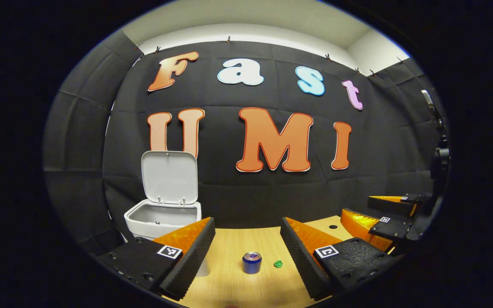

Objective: Press the lid of the desktop garbage bin to open it, pick up the crumpled paper on the desktop and throw it into the bin, then pick up the pop can on the desktop and drop it into the bin, and finally close the garbage bin lid.

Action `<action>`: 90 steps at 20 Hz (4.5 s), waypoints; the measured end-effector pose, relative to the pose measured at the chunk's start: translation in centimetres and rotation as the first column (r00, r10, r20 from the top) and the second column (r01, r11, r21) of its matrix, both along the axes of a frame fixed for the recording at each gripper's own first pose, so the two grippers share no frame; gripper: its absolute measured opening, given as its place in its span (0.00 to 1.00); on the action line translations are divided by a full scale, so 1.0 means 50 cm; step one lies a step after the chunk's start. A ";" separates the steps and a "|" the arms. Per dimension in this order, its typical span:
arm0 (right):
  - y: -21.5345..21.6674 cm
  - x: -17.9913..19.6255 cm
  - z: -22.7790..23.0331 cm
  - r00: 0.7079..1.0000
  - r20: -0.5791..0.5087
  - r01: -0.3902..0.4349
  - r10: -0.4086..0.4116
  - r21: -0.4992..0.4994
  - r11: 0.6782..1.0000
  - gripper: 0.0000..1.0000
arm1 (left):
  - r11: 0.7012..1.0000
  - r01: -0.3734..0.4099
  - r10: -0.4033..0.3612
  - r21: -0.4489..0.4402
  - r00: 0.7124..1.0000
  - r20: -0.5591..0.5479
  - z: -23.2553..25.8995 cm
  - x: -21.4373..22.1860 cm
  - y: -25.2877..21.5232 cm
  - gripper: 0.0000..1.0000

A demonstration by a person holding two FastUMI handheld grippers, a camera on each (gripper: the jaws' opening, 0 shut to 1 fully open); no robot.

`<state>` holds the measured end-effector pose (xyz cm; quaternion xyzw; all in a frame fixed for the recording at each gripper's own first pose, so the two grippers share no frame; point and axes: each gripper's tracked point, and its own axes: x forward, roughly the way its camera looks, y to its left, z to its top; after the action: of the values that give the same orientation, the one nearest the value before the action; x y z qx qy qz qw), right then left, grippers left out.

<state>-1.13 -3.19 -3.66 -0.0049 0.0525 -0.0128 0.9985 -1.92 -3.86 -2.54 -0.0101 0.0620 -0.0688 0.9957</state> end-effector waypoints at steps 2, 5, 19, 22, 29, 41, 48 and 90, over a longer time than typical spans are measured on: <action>0.000 -0.004 -0.005 1.000 -0.013 -0.003 0.003 0.005 1.000 0.94 | 1.000 0.015 -0.015 -0.001 1.000 -0.011 -0.006 -0.002 -0.011 0.97; -0.006 -0.005 0.001 1.000 -0.007 0.000 0.000 0.005 1.000 0.94 | 1.000 0.031 -0.030 0.005 0.999 -0.013 -0.009 -0.004 -0.025 0.97; -0.029 -0.010 0.006 1.000 0.006 0.010 -0.010 -0.004 1.000 0.94 | 1.000 0.017 -0.017 0.011 0.999 -0.035 -0.025 0.005 -0.027 0.96; -0.042 -0.009 0.000 1.000 -0.002 0.026 -0.026 0.006 1.000 0.94 | 0.999 -0.043 0.043 0.030 0.999 0.004 -0.005 0.005 0.003 0.96; -0.023 -0.010 -0.006 1.000 -0.009 0.008 -0.008 0.004 1.000 0.94 | 0.999 -0.042 0.042 0.031 0.999 -0.009 -0.017 0.000 0.008 0.96; 0.049 0.101 -0.239 0.978 -0.187 -0.102 0.095 -0.027 0.994 0.94 | 0.996 -0.067 0.065 0.066 0.998 0.024 0.015 -0.020 0.064 0.95; 0.079 0.228 -0.511 0.885 -0.453 -0.146 0.105 -0.056 0.988 0.95 | 0.984 -0.130 0.127 0.124 0.991 0.028 0.019 -0.036 0.125 0.95; 0.688 0.477 -0.072 0.815 -0.236 -0.515 0.529 0.120 0.848 0.46 | 0.946 -0.321 0.321 0.054 0.947 0.016 -0.014 -0.064 0.436 0.95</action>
<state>22.70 31.20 -7.28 0.0047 0.1799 0.2635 0.9477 -5.14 17.92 -3.21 0.0082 0.0582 0.0958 0.9937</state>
